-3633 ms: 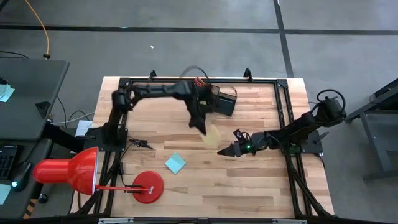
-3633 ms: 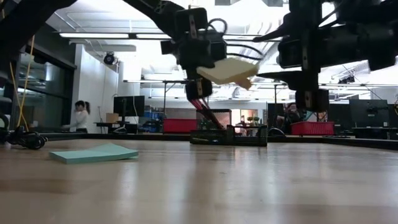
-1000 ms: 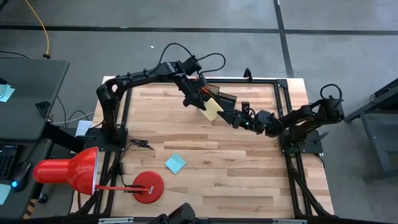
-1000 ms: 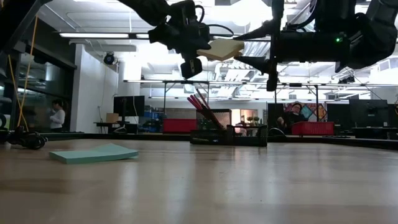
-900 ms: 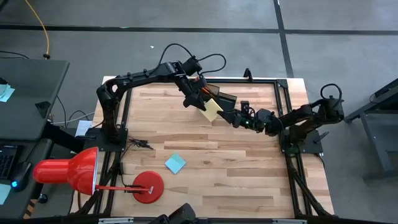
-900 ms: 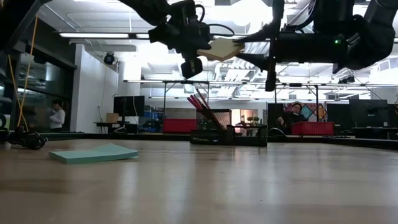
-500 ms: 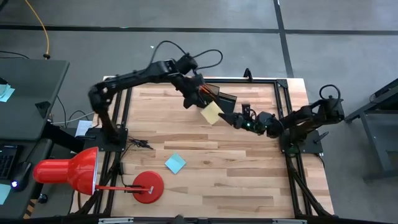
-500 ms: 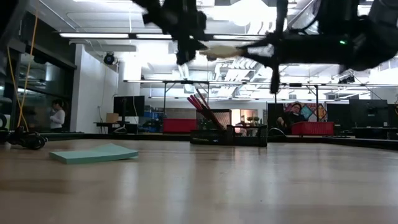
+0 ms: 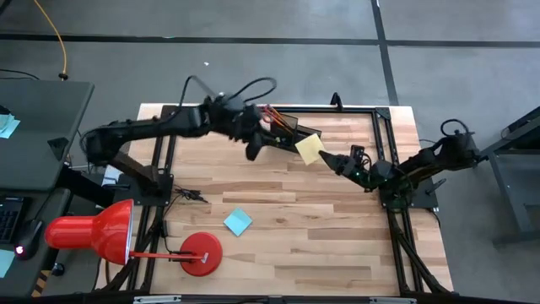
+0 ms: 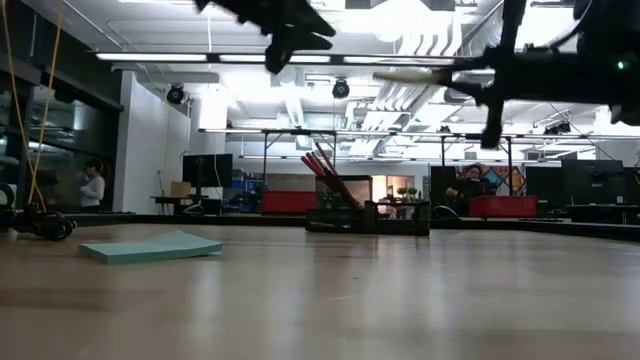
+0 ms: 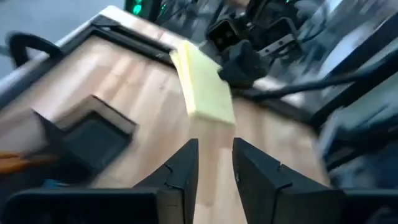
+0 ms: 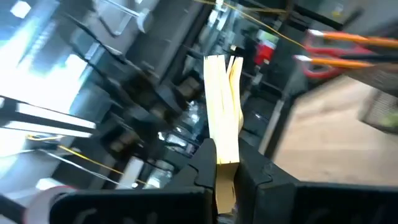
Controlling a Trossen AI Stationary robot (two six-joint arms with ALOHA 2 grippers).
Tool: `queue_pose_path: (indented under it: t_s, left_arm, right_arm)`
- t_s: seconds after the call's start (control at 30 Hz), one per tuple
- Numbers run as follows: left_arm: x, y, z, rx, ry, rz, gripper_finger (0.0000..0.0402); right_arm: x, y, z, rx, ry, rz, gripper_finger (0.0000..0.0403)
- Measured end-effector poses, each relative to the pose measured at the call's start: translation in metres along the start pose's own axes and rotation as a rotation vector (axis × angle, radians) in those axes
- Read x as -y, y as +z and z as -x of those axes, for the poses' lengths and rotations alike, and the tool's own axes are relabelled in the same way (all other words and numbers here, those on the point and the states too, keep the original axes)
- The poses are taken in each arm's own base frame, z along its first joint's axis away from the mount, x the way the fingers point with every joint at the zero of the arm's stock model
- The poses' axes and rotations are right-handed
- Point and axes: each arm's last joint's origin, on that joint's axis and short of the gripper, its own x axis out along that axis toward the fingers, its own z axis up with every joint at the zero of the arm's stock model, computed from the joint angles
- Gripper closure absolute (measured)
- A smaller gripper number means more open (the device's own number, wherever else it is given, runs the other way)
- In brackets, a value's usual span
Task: Pick and place office supplies into organizer
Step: Put the yellow sticky notes in the black desk organizer
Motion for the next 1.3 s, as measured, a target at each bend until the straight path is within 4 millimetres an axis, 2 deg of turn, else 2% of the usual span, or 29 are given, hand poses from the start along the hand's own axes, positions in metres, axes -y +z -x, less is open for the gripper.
queue_pose_path:
  t_s: [0.13, 0.33, 0.4, 0.57, 0.7, 0.83, 0.97, 1.13, 1.23, 1.3]
  left_arm:
    - [-0.003, -0.044, 0.014, 0.154, -0.059, 0.036, 0.0333]
    - [-0.001, -0.082, 0.041, 0.411, -0.066, 0.043, 0.0359]
    - [-0.003, -0.086, 0.046, 0.471, -0.077, 0.035, 0.0365]
    - [-0.001, -0.083, 0.050, 0.499, -0.106, 0.027, 0.0377]
    - [-0.002, -0.081, 0.051, 0.488, -0.140, 0.000, 0.0383]
    - [-0.006, -0.078, 0.053, 0.486, -0.157, -0.021, 0.0384]
    - [-0.015, -0.077, 0.056, 0.477, -0.153, -0.021, 0.0383]
    - [-0.023, -0.075, 0.059, 0.455, -0.192, -0.034, 0.0385]
    - [-0.028, -0.076, 0.060, 0.434, -0.189, -0.023, 0.0383]
    - [-0.031, -0.076, 0.061, 0.430, -0.194, -0.019, 0.0383]
  right_arm:
    - [-0.014, 0.005, -0.010, 0.041, 0.041, 0.021, 0.0398]
    - [-0.020, 0.006, -0.035, 0.081, -0.083, 0.090, 0.0398]
    - [-0.019, 0.008, -0.046, 0.034, -0.120, 0.084, 0.0398]
    - [-0.020, 0.017, -0.061, -0.092, -0.219, 0.116, 0.0398]
    - [-0.023, 0.038, -0.065, -0.215, -0.280, 0.155, 0.0398]
    - [-0.015, 0.065, -0.056, -0.327, -0.455, 0.208, 0.0398]
    - [-0.008, 0.092, -0.049, -0.413, -0.451, 0.135, 0.0398]
    - [0.002, 0.113, -0.045, -0.506, -0.489, 0.033, 0.0398]
    - [0.010, 0.123, -0.044, -0.522, -0.572, 0.030, 0.0398]
    - [0.014, 0.130, -0.048, -0.546, -0.564, 0.035, 0.0398]
